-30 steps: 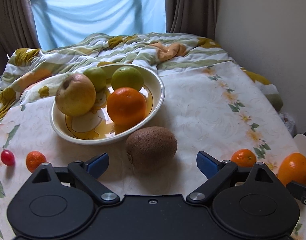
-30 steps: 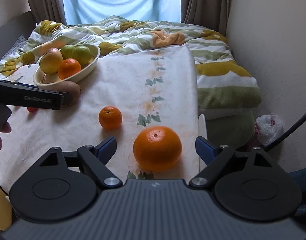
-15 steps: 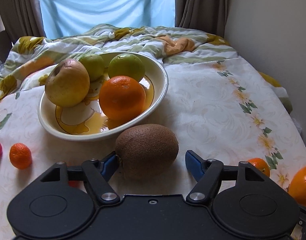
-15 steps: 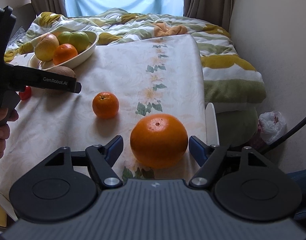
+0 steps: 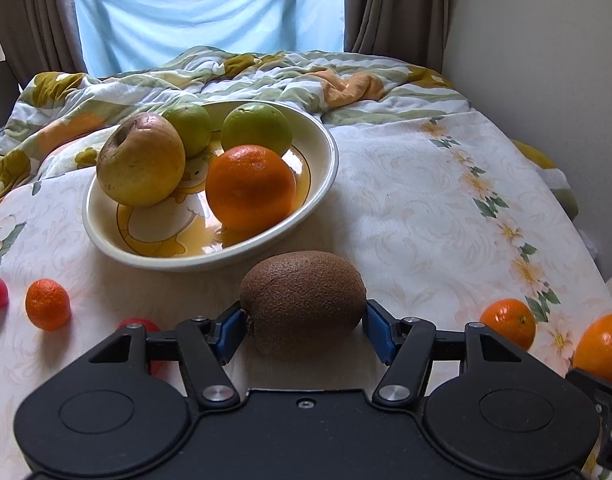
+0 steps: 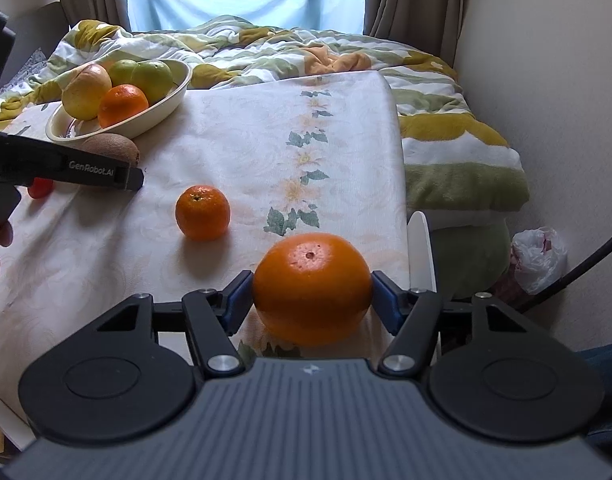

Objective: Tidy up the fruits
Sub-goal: 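Grasp the brown kiwi with the left tool while the right tool grasps the large orange, then lift the kiwi and the large orange and carry both over the white bowl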

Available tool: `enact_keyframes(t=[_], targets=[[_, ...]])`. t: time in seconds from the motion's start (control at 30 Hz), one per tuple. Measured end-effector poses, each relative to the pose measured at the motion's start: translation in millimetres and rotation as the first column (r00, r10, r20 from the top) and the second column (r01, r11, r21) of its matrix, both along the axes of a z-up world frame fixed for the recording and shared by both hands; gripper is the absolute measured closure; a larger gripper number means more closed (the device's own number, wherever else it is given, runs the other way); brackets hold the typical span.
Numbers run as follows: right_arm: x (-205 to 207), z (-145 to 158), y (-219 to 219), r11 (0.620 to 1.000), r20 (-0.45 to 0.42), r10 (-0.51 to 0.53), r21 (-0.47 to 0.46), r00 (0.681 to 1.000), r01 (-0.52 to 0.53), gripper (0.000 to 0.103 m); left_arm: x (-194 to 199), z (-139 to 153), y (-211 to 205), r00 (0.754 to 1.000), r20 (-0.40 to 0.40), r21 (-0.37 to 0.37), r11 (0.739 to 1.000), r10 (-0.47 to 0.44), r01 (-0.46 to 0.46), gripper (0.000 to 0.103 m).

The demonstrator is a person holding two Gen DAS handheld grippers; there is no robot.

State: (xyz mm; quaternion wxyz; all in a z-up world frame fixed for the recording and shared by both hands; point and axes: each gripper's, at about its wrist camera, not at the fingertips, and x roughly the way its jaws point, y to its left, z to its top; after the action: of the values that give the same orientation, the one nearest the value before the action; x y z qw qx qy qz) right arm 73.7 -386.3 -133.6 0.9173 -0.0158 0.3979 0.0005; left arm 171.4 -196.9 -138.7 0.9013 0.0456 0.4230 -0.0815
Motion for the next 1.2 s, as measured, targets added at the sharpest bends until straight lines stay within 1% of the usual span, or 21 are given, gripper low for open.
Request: enact_keyframes(t=[0.23, 0.43, 0.57, 0.63, 0.8, 0.97, 1.2], targets=[[1, 0, 1, 1.0, 0.004, 0.007, -0.008, 1.0, -0.007, 0.027, -14, 4, 4, 1.0, -0.005, -0.002, 1.0, -0.019, 0.019, 0.037], [0, 0, 2, 1.0, 0.005, 0.005, -0.014, 1.0, -0.005, 0.027, -23, 11, 9, 1.0, 0.011, -0.008, 1.0, -0.022, 0.022, 0.037], [-1, 3, 1, 1.0, 0.001, -0.007, 0.005, 1.0, 0.007, 0.027, -30, 22, 12, 0.999, 0.033, -0.016, 1.0, -0.015, 0.015, 0.037], [-3, 7, 0, 1.0, 0.007, -0.012, 0.017, 1.0, 0.011, 0.028, -34, 29, 15, 0.999, 0.043, -0.024, 1.0, -0.01, 0.011, 0.037], [-7, 22, 3, 1.0, 0.023, -0.011, 0.013, 1.0, 0.011, 0.028, -43, 48, 22, 0.997, 0.077, -0.047, 0.999, -0.005, 0.009, 0.037], [-5, 42, 9, 0.999, 0.035, 0.005, 0.031, 0.999, -0.006, 0.028, -51, 71, 33, 0.993, 0.121, -0.049, 0.999, -0.01, 0.016, 0.037], [12, 71, 24, 0.998, 0.064, 0.04, 0.04, 0.997, -0.042, 0.028, -42, 92, 51, 0.988, 0.152, -0.045, 0.999, 0.002, 0.005, 0.037]])
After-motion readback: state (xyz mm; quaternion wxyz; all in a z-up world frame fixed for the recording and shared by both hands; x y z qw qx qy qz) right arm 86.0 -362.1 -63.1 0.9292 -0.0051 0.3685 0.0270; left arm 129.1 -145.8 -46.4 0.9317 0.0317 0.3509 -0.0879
